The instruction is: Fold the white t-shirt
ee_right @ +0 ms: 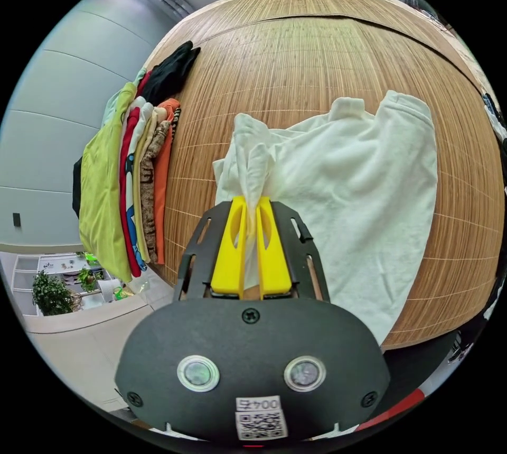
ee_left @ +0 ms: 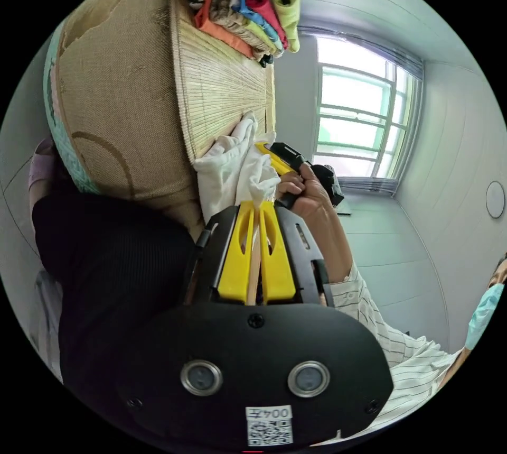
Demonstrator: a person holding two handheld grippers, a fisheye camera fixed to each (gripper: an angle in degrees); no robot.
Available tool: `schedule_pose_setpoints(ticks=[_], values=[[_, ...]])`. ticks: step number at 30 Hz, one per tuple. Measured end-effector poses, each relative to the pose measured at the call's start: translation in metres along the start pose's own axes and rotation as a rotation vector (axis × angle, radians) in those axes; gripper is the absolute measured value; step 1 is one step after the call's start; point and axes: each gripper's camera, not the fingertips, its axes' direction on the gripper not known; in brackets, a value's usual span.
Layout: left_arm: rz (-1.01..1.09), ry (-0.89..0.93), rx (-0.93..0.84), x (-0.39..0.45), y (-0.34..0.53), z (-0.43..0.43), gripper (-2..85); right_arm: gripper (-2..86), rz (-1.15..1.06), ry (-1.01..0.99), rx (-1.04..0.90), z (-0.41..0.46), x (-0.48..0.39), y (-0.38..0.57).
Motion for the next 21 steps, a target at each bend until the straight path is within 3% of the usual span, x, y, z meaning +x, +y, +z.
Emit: schedule_pose_setpoints(ticks=[11,17,21], values=[[0.543,0.005,-0.13,0.217,0.155,0.077,1.0,3.7,0.002,-0.441,0.222,-0.148,0.131,0.051],[0.611,0.089,-0.178,0.289,0.229,0.127,1.1,3.8,-0.024,-0.48,0.292,-0.214,0.177,0.067],[0.595,0.13,-0.19,0.307,0.262,0.143,1.0,3.8,-0.043,-0.392,0.29,-0.238,0.174,0.069]])
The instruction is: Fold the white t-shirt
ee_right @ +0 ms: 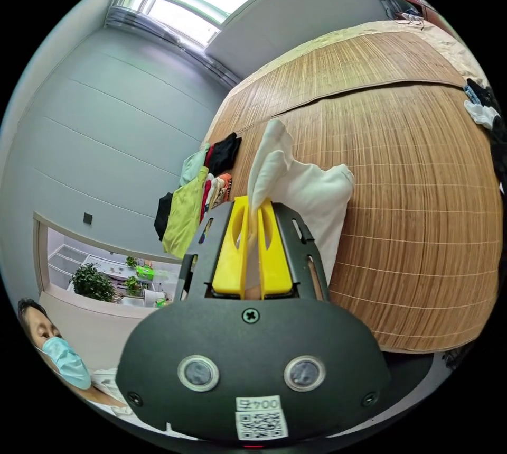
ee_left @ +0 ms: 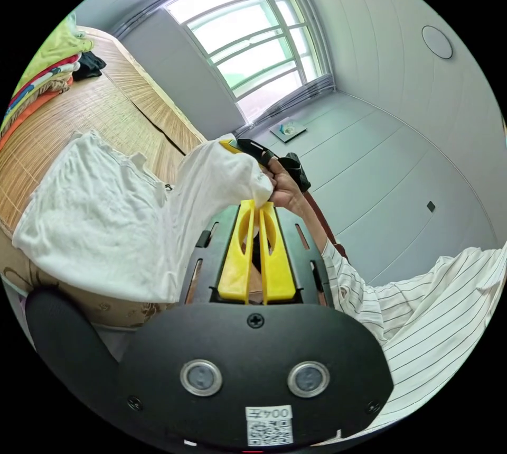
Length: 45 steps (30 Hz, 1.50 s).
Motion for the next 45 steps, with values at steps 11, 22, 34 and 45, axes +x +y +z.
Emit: schedule_pose_setpoints(ticks=[11,22,34,45], values=[[-0.068,-0.032,0.034,-0.027,0.037,-0.043,1.0,3.9,-0.004,0.053,-0.037,0.034,-0.028,0.009],[-0.422,-0.053,0.147,-0.196,0.093,-0.15,1.1,3.9,-0.071,0.225,-0.126,0.17,-0.088,0.023],[-0.812,0.104,0.256,-0.325,0.189,-0.196,1.2,5.6,-0.082,0.45,-0.266,0.292,-0.118,0.05],[-0.795,0.059,0.213,-0.281,0.228,-0.222,0.7,11.5,-0.546,0.824,-0.288,0.322,-0.195,0.104]])
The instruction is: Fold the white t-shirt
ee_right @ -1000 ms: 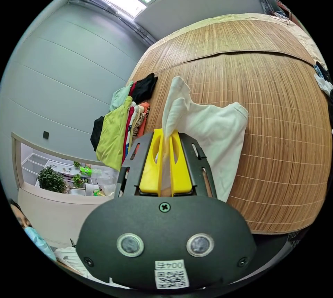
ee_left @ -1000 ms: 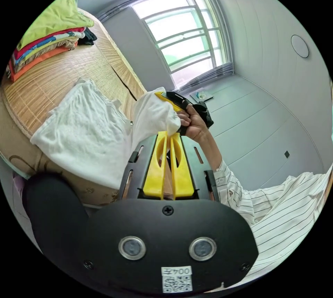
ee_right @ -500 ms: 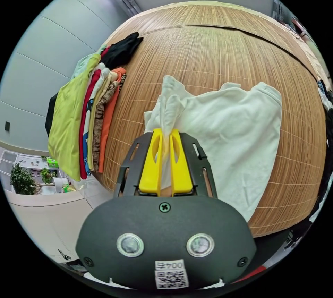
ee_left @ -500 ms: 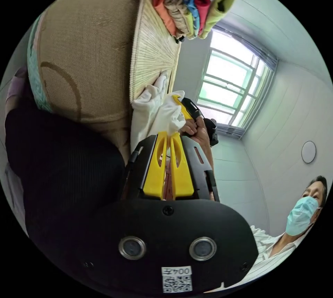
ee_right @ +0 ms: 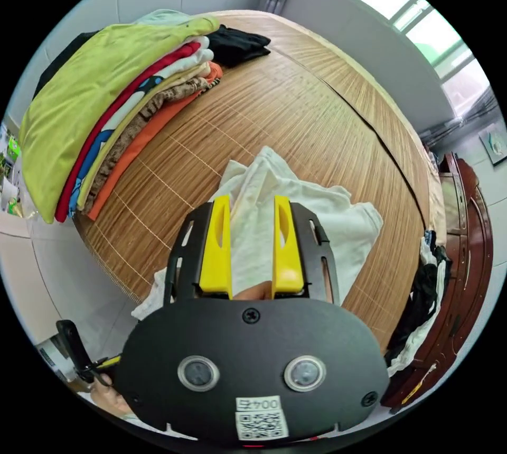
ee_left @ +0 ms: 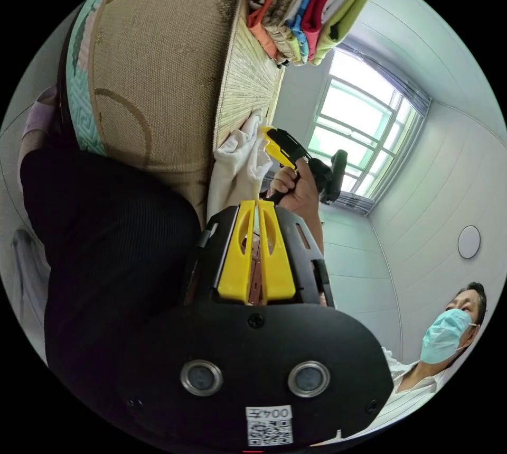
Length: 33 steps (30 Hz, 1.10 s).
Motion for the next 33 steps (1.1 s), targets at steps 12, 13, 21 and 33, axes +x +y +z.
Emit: schedule_pose_setpoints(ticks=[12,13,21,33], values=[[0.637,-0.262,0.029,0.179,0.066,0.062,0.2,-0.5,0.168,-0.413,0.39,-0.084,0.147,0.234],[0.703,-0.328,0.015,0.193,0.061,0.1,0.2,-0.5,0.197,-0.443,0.36,-0.073,0.157,0.264],[0.926,-0.671,-0.074,0.189,0.035,0.326,0.2,4.3,0.225,-0.509,0.294,-0.027,0.13,0.386],[0.709,-0.707,-0.065,0.09,0.021,0.342,0.1,9.8,0.058,-0.134,0.399,-0.033,0.049,0.476]])
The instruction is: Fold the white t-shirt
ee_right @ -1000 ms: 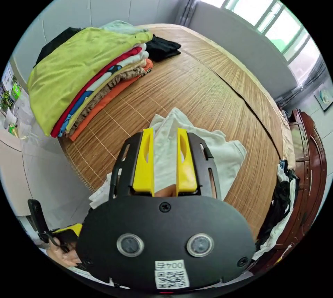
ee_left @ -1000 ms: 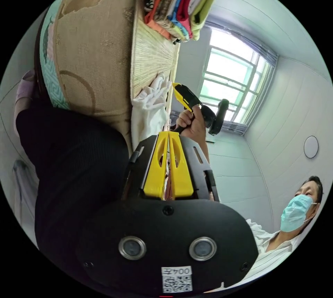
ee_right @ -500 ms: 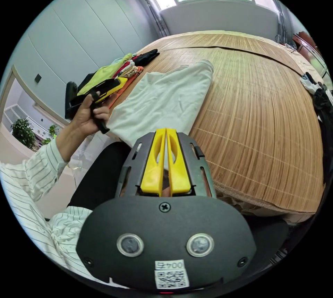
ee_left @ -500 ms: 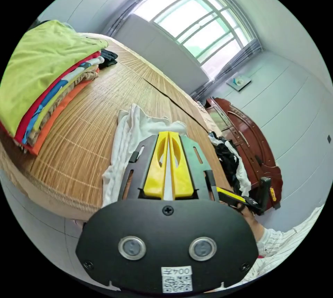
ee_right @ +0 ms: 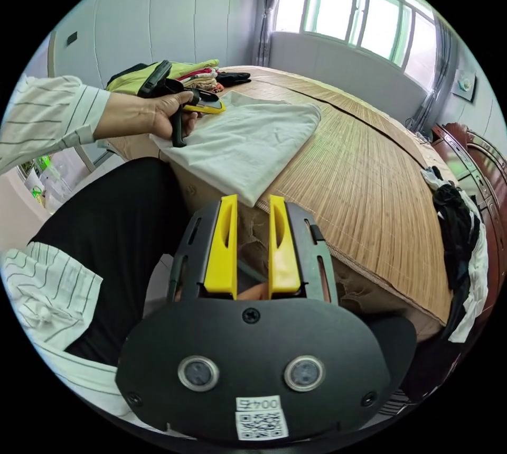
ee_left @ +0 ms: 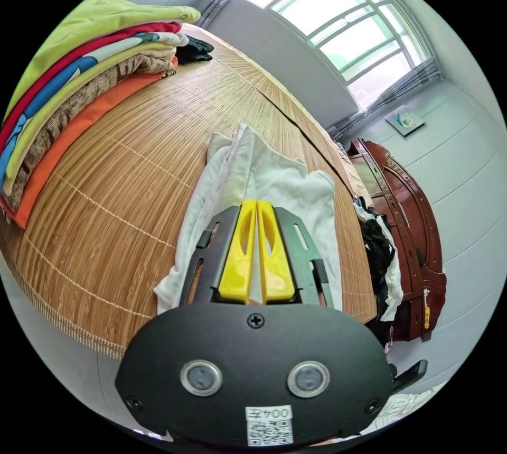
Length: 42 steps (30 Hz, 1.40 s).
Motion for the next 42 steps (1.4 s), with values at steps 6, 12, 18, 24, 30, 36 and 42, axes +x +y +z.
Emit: schedule_pose_setpoints(ticks=[6,12,18,24,30,36,42], values=[[-0.004,-0.016,-0.014,-0.002,0.014,0.013,0.0,9.4,-0.062,0.066,-0.005,0.009,-0.029,0.009],[-0.011,-0.006,-0.013,-0.012,0.029,0.019,0.0,8.6,-0.08,0.109,0.001,0.012,-0.041,0.013],[-0.013,-0.009,-0.017,-0.022,0.041,0.023,0.1,8.2,-0.117,0.167,0.002,0.014,-0.05,0.021],[-0.019,-0.001,-0.019,-0.036,0.052,0.024,0.1,5.2,-0.115,0.154,0.037,0.006,-0.054,0.027],[-0.02,-0.003,-0.023,-0.048,0.061,0.024,0.1,4.7,-0.086,0.117,0.052,0.001,-0.044,0.031],[-0.023,-0.002,-0.025,-0.062,0.069,0.022,0.1,4.1,-0.028,0.067,0.065,-0.003,-0.033,0.03],[-0.022,-0.003,-0.026,-0.076,0.075,0.018,0.1,5.0,-0.054,0.101,0.028,0.012,-0.032,0.025]])
